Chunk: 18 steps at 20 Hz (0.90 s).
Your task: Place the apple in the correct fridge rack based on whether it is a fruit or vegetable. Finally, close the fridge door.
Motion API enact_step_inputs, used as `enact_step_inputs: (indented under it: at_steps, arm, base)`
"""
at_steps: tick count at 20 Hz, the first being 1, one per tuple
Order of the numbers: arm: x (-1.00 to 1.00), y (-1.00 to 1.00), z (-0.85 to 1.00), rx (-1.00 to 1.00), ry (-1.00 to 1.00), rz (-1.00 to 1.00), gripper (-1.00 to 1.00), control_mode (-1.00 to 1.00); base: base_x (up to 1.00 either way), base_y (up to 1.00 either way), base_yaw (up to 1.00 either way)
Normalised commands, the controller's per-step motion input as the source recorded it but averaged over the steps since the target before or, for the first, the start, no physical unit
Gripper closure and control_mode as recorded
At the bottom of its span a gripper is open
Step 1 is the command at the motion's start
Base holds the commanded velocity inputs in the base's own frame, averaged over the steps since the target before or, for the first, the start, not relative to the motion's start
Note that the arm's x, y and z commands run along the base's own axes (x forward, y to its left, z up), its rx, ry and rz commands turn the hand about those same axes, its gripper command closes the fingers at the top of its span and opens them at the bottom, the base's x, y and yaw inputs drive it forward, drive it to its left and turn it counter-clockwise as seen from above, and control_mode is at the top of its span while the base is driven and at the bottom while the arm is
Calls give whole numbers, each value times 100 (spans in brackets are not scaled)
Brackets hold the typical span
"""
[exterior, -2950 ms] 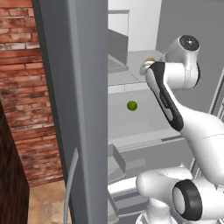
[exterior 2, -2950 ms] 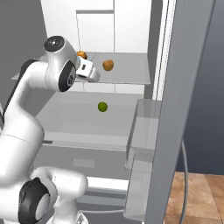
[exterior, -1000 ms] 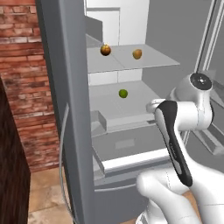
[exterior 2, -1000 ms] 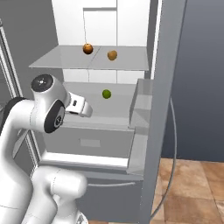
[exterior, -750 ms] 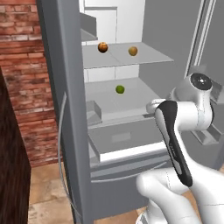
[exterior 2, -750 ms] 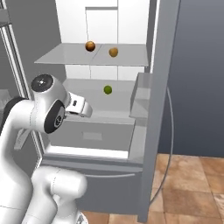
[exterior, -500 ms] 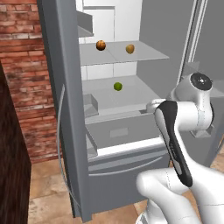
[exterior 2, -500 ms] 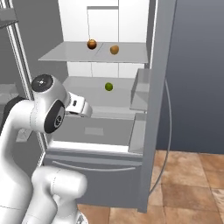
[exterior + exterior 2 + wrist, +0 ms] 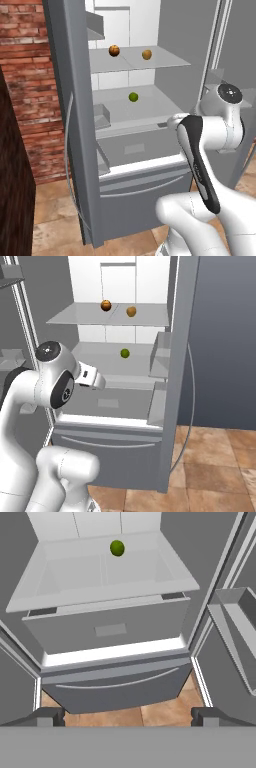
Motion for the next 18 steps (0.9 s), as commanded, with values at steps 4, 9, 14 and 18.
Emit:
enact_step_inputs:
  at_steps: [4,9,14,18]
  arm:
    - [0,0,0,0,0,0,-100,-100]
    - [-1,0,0,0,0,0,-100,-100]
    - [-41,10,0,0,-5,0,-100,-100]
    - [-93,37,0,0,-22,1,-100,-100]
  base:
    - [0,0,0]
    - [0,0,0]
    - [0,0,0]
    - [0,0,0]
